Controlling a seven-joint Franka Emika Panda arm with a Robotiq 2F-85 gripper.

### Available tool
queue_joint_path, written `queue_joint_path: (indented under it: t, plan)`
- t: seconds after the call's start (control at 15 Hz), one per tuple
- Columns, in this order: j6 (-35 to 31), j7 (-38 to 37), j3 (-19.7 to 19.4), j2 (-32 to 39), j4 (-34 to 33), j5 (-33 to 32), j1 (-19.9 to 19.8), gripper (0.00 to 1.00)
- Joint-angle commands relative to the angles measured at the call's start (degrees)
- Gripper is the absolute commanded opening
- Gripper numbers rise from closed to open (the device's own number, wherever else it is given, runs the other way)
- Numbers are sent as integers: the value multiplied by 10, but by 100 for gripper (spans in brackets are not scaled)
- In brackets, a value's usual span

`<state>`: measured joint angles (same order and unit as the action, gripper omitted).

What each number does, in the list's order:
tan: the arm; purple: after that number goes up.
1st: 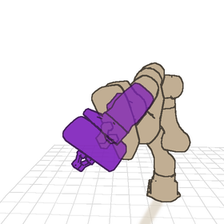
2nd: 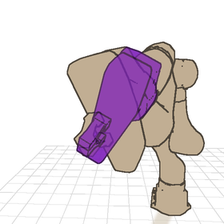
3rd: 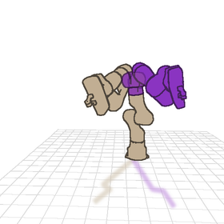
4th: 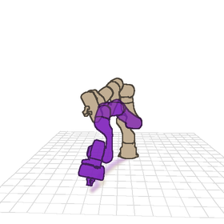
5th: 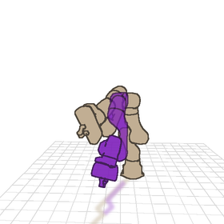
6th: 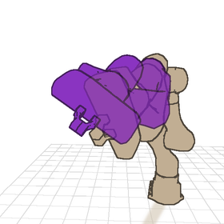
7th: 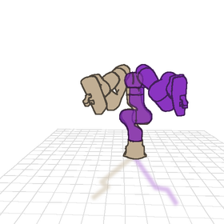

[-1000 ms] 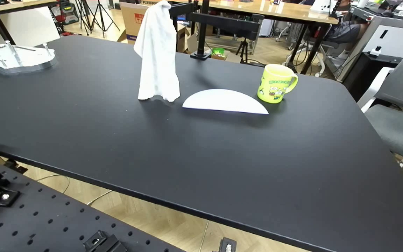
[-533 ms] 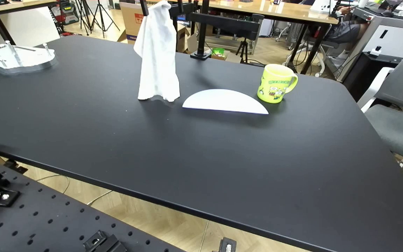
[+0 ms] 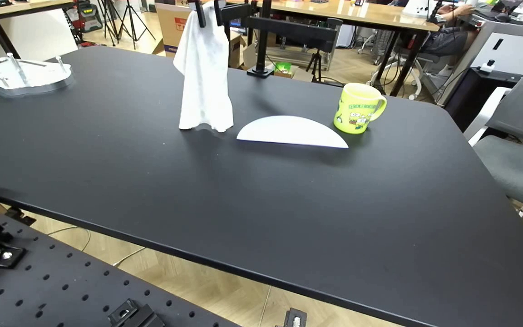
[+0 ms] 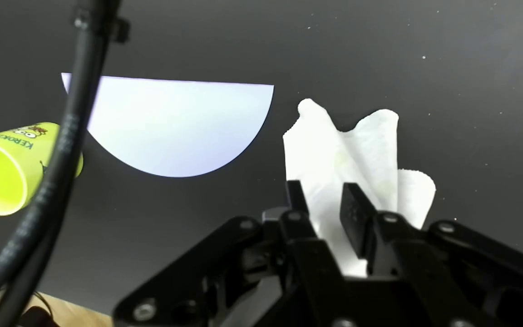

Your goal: Take the cloth from the table, hang it on the black stand, drop it from the stand, then pick it up and hang it on the stand

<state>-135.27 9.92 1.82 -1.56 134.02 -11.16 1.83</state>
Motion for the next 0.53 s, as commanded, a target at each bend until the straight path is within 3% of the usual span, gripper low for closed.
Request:
queue_joint_path:
  t: [0.0, 0.2, 0.27, 0.33, 0.47]
  plan:
    - [7, 32, 1, 9, -15, 13, 3, 1]
    - [14, 71, 6, 11, -18, 26, 7, 0]
    - [17, 81, 8, 10, -19, 29, 9, 26]
    - [18, 87, 11, 9, -19, 28, 11, 26]
    - [25, 96, 14, 7, -20, 26, 14, 39]
